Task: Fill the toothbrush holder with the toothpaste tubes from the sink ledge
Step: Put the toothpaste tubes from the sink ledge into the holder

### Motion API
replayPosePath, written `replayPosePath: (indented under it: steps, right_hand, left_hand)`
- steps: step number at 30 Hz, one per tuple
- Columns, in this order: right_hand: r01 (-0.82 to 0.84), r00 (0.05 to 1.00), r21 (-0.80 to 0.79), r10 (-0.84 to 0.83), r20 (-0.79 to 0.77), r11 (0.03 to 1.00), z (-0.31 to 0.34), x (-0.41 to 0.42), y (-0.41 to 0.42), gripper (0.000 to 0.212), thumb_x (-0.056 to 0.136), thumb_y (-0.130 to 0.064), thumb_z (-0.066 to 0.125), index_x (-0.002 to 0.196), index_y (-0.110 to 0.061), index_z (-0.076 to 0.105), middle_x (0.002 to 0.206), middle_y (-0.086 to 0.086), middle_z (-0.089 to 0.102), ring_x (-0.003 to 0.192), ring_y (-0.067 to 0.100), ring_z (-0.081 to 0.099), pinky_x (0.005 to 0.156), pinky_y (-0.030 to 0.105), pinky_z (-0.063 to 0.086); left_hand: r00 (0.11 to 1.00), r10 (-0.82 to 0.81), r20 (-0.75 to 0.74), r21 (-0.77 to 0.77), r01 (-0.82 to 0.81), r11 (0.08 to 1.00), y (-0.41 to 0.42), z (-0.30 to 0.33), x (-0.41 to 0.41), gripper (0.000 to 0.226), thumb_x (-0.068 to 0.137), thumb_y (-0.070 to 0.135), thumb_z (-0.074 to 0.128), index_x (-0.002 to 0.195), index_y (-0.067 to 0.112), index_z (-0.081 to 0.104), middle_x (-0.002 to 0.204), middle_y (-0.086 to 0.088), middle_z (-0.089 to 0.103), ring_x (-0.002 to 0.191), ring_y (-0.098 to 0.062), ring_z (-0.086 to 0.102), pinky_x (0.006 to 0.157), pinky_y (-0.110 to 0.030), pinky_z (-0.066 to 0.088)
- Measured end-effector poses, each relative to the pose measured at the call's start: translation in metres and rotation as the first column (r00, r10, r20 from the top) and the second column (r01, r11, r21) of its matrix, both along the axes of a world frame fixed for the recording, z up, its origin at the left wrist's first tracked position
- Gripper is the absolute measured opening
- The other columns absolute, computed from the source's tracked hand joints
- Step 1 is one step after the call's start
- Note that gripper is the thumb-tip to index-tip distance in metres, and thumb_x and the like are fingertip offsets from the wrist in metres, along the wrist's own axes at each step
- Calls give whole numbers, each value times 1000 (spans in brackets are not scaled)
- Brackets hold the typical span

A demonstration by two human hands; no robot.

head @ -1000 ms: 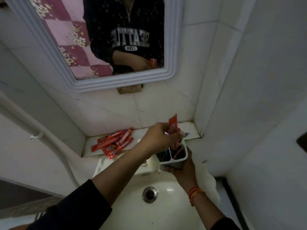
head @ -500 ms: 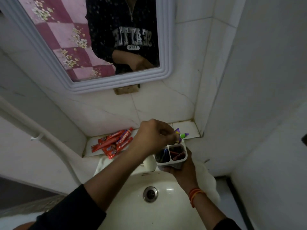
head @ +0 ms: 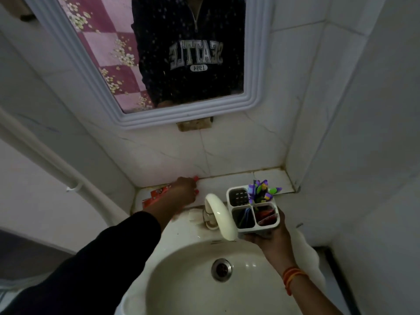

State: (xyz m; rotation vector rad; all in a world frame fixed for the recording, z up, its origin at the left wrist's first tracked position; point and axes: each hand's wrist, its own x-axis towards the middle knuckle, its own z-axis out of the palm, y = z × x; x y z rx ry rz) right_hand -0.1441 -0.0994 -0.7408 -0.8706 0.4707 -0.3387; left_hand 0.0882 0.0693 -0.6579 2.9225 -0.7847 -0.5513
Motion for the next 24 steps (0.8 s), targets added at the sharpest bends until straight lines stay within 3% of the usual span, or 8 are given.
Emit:
replayPosePath:
  steps: [2, 4, 8, 12, 17, 18, 21, 24]
  right_hand:
    - [-10, 1000, -60, 9, -17, 998, 2, 1, 0, 87, 42, -36, 104, 119, -32, 64, 133, 17, 62, 113, 39, 66, 71, 56, 63]
    - [-11, 999, -94, 7, -43, 996, 2, 1, 2, 106, 23, -43, 105, 120, -32, 62, 134, 18, 61, 116, 41, 63, 74, 58, 62]
    - [-18, 997, -166, 6, -73, 986, -1, 2, 4, 109, 23, -40, 106, 121, -31, 60, 133, 16, 62, 117, 40, 64, 78, 60, 61]
    - [37, 996, -19, -38, -83, 999, 5, 3, 7, 65, 62, -17, 95, 118, -29, 62, 134, 21, 61, 106, 36, 70, 67, 51, 63]
    - [58, 989, 41, -51, -136, 997, 16, 4, 11, 109, 34, -42, 103, 131, -20, 58, 132, 16, 62, 116, 41, 62, 75, 64, 59]
    - [70, 985, 27, -64, -160, 997, 18, 4, 12, 105, 40, -41, 103, 133, -20, 57, 132, 15, 63, 117, 42, 62, 77, 65, 59]
    - [108, 987, 108, -94, -127, 988, 20, 3, 11, 35, 94, -15, 69, 128, -21, 62, 130, 16, 65, 113, 42, 65, 74, 65, 60]
    - [65, 994, 121, -54, -92, 991, 23, 1, 10, 27, 103, -2, 49, 120, -17, 64, 109, 8, 76, 92, 29, 76, 61, 53, 64]
  left_hand:
    - [1000, -5, -9, 30, 5, 1000, 1, -8, 1, 57, 97, 28, 55, 148, 7, 42, 139, -17, 59, 122, -34, 59, 101, -33, 45]
    - [1000, -20, 17, 3, 20, 1000, 1, -15, 0, 68, 96, 32, 57, 156, 12, 30, 145, -18, 54, 130, -33, 54, 108, -33, 41]
    - [998, -63, 27, 35, 62, 997, 0, -15, 4, 61, 94, 31, 60, 150, 17, 41, 144, -14, 55, 122, -29, 60, 101, -32, 50]
    - [981, -176, 86, -36, 179, 983, -10, 25, -1, 45, 98, 36, 51, 141, 21, 48, 126, -15, 53, 95, -32, 64, 82, -36, 56]
    - [918, -377, 119, -104, 389, 915, -44, 111, -30, 45, 85, 48, 72, 121, 21, 69, 109, 1, 75, 95, -15, 68, 85, -35, 57]
    - [905, -415, 99, -101, 424, 900, -52, 125, -38, 41, 83, 45, 76, 116, 21, 72, 106, 3, 75, 94, -12, 68, 85, -34, 57]
    - [849, -526, 44, -1, 527, 850, -71, 149, -62, 37, 85, 31, 77, 121, 23, 72, 114, 5, 74, 103, -12, 67, 93, -33, 55]
    - [857, -514, 23, 46, 513, 857, -82, 153, -77, 39, 77, 28, 84, 115, 23, 75, 108, 4, 74, 100, -13, 68, 90, -33, 57]
